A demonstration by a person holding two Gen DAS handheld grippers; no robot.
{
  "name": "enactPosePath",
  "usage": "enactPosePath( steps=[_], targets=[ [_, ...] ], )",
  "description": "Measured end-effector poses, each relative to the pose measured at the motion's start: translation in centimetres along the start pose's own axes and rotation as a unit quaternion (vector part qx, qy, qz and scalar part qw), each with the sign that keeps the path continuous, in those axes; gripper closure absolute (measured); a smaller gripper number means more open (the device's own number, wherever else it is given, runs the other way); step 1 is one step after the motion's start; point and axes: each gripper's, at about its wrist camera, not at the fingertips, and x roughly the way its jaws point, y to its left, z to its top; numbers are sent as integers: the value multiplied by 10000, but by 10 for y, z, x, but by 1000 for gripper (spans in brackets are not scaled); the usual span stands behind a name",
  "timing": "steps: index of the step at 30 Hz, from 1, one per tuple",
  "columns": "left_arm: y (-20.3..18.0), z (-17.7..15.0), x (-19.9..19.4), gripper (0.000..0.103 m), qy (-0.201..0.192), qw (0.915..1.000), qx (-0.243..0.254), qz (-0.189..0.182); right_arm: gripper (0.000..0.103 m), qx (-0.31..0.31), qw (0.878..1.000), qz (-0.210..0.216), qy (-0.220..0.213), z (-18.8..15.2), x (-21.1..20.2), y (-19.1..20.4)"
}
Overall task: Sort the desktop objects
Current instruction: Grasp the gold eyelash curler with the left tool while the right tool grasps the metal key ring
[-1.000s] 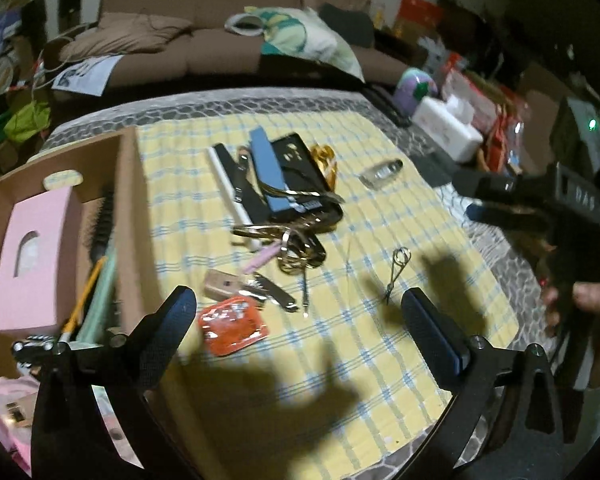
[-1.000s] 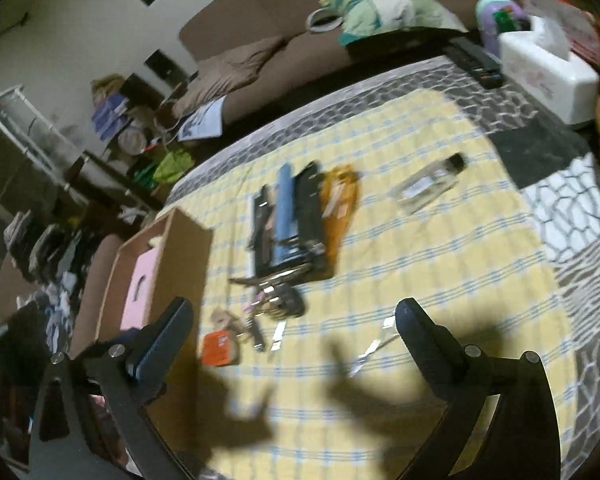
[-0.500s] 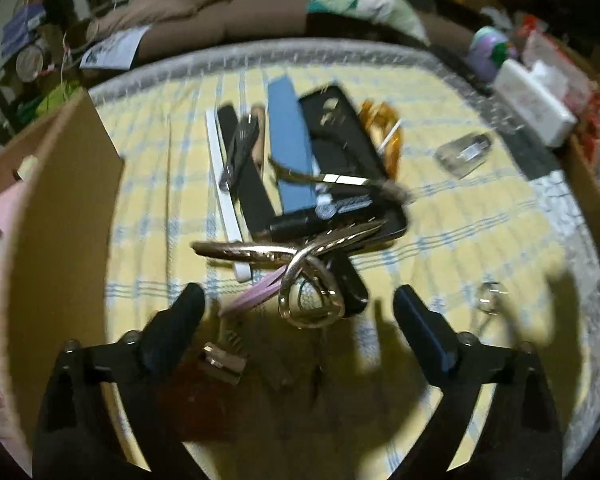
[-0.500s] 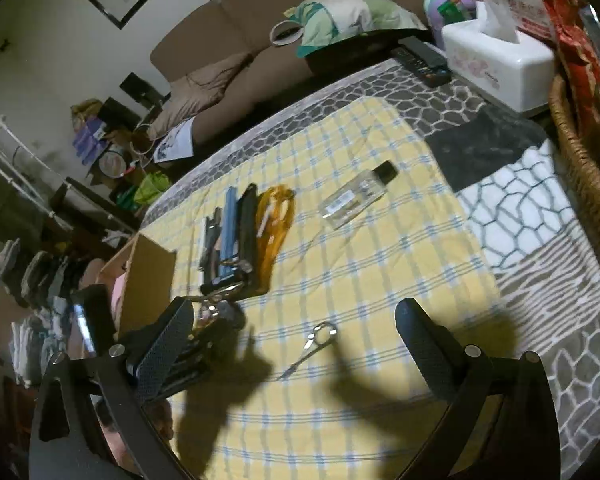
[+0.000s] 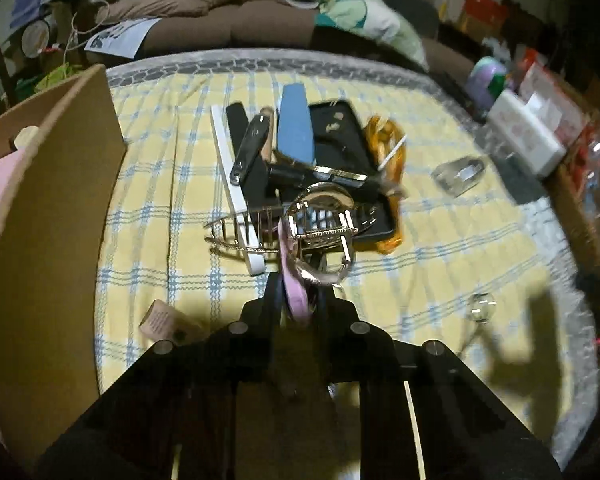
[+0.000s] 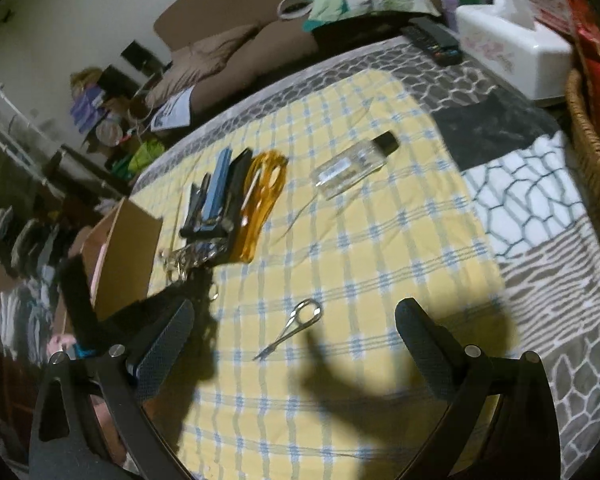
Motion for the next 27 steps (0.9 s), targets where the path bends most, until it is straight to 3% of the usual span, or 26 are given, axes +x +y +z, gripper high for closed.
enactPosePath(
  steps=[4, 8, 12, 13, 16, 20, 22, 23, 24, 27],
  targets=[
    [3, 2, -16, 88, -41, 10000, 33, -38, 0, -35, 9998, 181, 118, -5, 14, 8],
    [4, 1, -9, 88, 39, 9999, 102, 83, 2, -191, 9994, -80, 259, -11, 34, 14],
    [2, -4, 3, 87, 118, 9998, 130, 137, 18, -521, 9964, -506, 431, -21, 58, 18],
    [0, -5, 6, 85, 109, 9995, 162, 242, 19, -558, 9960, -539, 443, -22, 63, 17],
    [1, -4, 16, 46, 32, 9991, 59, 408, 24, -688, 9945, -644, 465, -26, 75, 21],
    [2, 1, 28, 44, 57, 9986, -68, 528, 33, -1128, 9866, -1097, 425, -31, 87, 31],
    [4, 3, 27, 44, -13, 9978, -209, 631, 45, -1436, 9787, -1400, 439, -35, 90, 37],
    [5, 4, 25, 43, -92, 9971, -301, 698, 58, -1621, 9729, -1587, 441, -37, 90, 40],
    [7, 3, 21, 41, -199, 9962, -392, 745, 64, -1791, 9683, -1686, 444, -40, 90, 42],
    [8, 2, 15, 26, -525, 9930, -522, 922, 74, -1860, 9691, -1570, 401, -42, 88, 41]
  ],
)
